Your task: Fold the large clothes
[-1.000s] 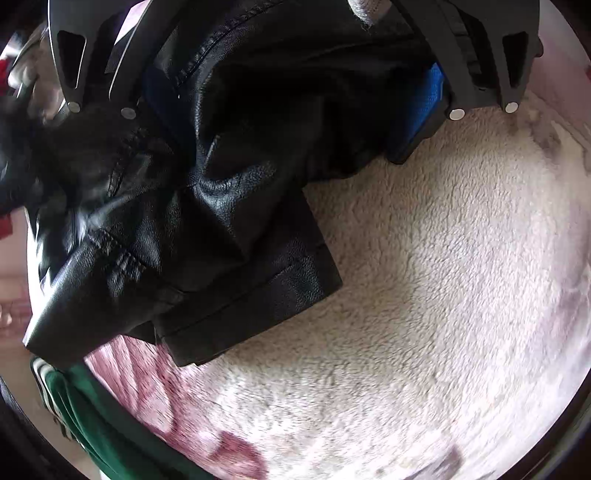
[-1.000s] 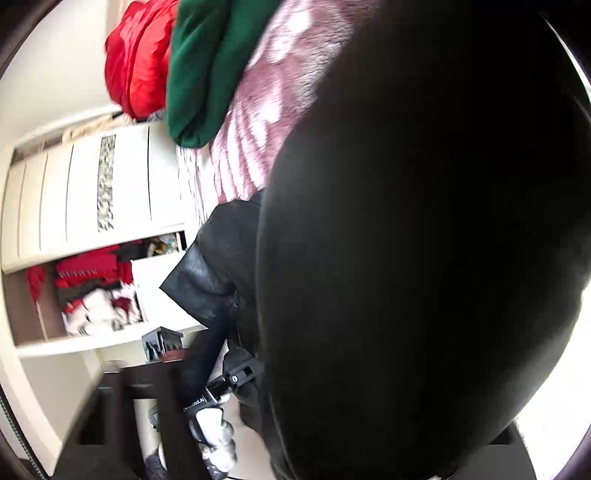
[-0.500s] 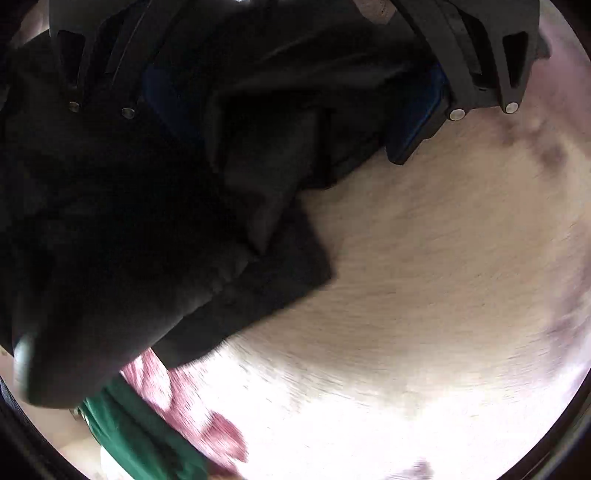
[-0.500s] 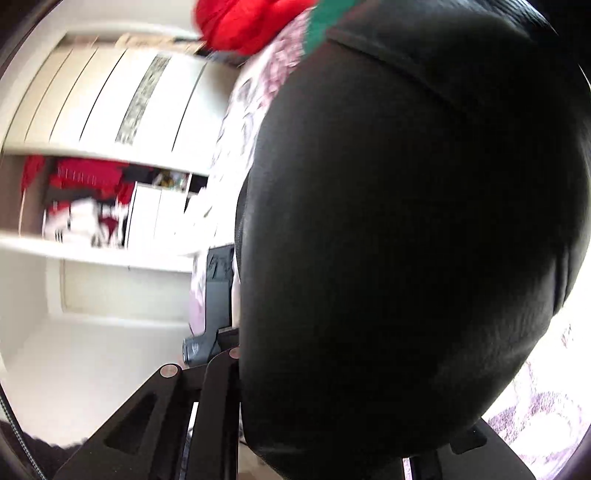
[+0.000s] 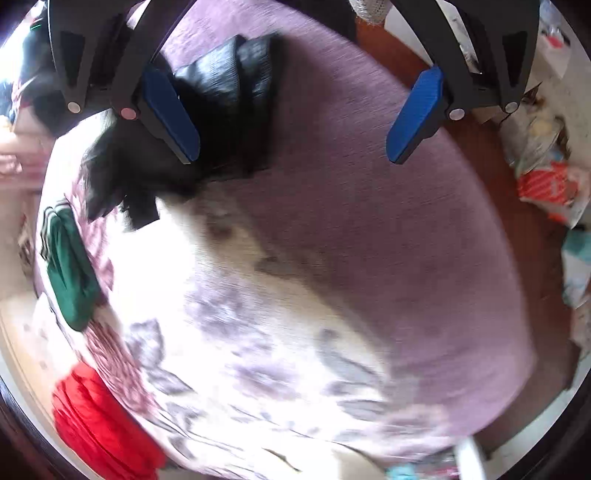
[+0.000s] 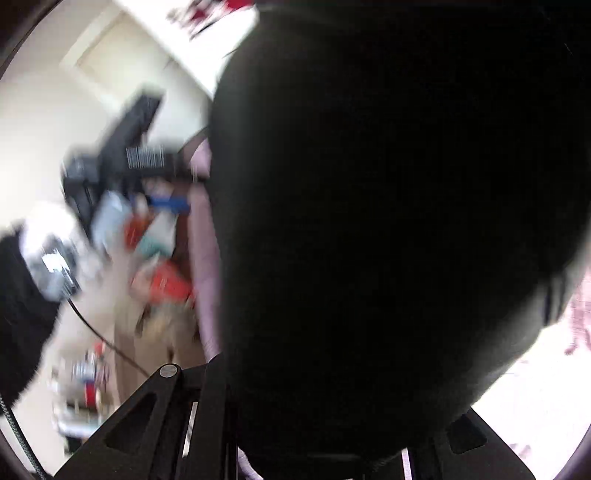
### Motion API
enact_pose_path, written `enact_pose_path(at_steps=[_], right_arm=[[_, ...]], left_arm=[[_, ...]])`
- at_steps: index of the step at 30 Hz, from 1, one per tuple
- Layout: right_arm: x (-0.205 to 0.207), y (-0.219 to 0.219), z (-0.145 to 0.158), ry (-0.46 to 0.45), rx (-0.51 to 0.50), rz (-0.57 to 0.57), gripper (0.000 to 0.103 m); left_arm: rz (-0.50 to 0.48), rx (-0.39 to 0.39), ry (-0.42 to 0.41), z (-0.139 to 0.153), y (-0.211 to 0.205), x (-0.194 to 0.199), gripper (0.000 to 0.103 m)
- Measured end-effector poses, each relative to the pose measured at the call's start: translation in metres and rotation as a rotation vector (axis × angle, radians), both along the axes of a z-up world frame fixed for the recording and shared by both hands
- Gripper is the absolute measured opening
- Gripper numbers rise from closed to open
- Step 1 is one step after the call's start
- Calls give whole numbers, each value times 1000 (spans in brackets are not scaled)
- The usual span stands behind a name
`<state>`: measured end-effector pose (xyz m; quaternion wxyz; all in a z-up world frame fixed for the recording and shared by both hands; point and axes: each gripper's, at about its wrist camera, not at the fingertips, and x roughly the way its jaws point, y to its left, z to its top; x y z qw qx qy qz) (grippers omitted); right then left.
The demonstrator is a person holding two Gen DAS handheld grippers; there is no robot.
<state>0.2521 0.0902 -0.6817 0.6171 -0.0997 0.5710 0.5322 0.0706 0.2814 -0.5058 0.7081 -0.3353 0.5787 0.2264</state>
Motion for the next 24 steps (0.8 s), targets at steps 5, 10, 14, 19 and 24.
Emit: enact_pose_path(at_steps=[5,10,14,19,24], right_arm=[[-48,38,-56,303,-110,84,55],[-44,23,-39,534,11,109,93],[-19,-19,-17,658,91,94,93],[92,-54,-49,559,-47,-211,93],[131,-41,-124,663,-116,-173,93]], left_arm=[[13,-7,1,0,-1,-10,103],[-18,-75,-25,-14,-14,-3,103],[-69,-111,-10,-32,-41,3,103],[-179,-49,152,-94,-79,-1,103],[-85,-187,126,-143,-71,-30,103]])
